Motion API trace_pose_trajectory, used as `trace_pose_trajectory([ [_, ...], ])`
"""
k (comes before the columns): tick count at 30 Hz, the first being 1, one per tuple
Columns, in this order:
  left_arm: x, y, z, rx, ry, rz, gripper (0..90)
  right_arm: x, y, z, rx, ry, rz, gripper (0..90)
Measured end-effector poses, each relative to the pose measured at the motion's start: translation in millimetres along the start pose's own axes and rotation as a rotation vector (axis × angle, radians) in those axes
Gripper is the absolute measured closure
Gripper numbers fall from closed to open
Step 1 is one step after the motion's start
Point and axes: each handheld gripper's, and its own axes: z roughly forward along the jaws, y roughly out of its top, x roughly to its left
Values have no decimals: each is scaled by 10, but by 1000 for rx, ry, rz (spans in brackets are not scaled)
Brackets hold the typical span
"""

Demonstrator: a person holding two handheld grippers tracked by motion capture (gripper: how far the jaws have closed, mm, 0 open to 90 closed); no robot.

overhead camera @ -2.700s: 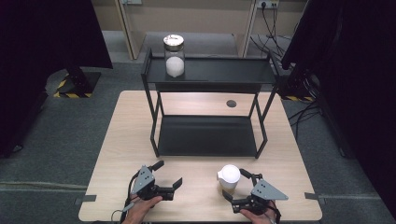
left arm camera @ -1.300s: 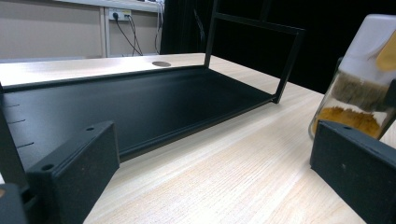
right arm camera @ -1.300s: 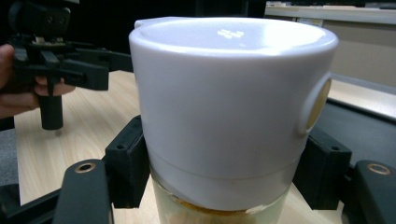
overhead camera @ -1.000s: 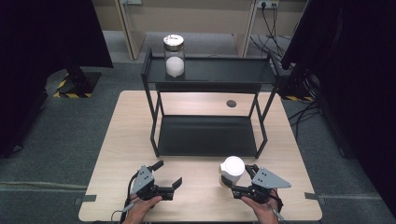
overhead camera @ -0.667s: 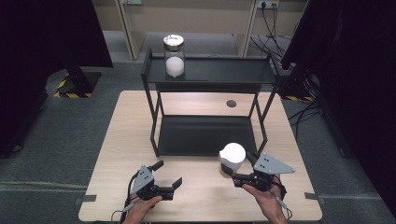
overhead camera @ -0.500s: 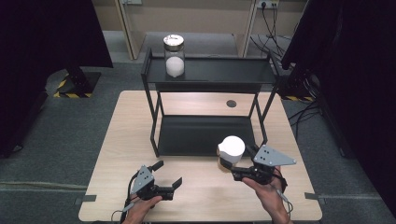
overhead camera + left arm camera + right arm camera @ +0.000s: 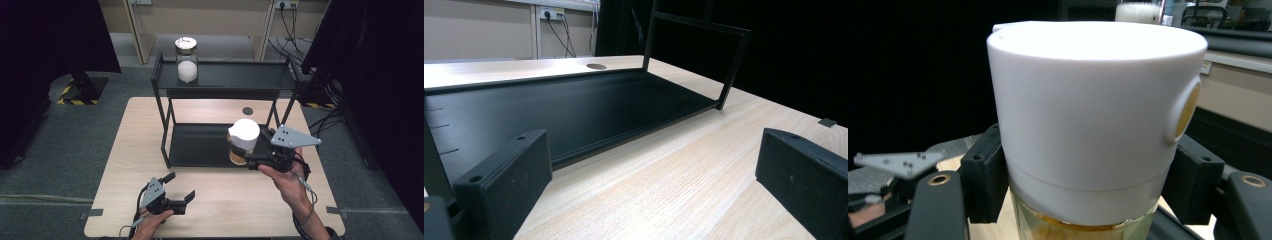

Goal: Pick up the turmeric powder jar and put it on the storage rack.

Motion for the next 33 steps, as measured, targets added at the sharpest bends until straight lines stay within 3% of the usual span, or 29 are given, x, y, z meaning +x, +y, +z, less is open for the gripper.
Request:
trace_pose_trajectory([
  [13,0,-1,-2,0,-1,-1,11,-115,432,195,17,15,28,308],
  [33,0,-6,-3,-1,-5,-1,11,-230,1080,415,12,-40,39,308],
])
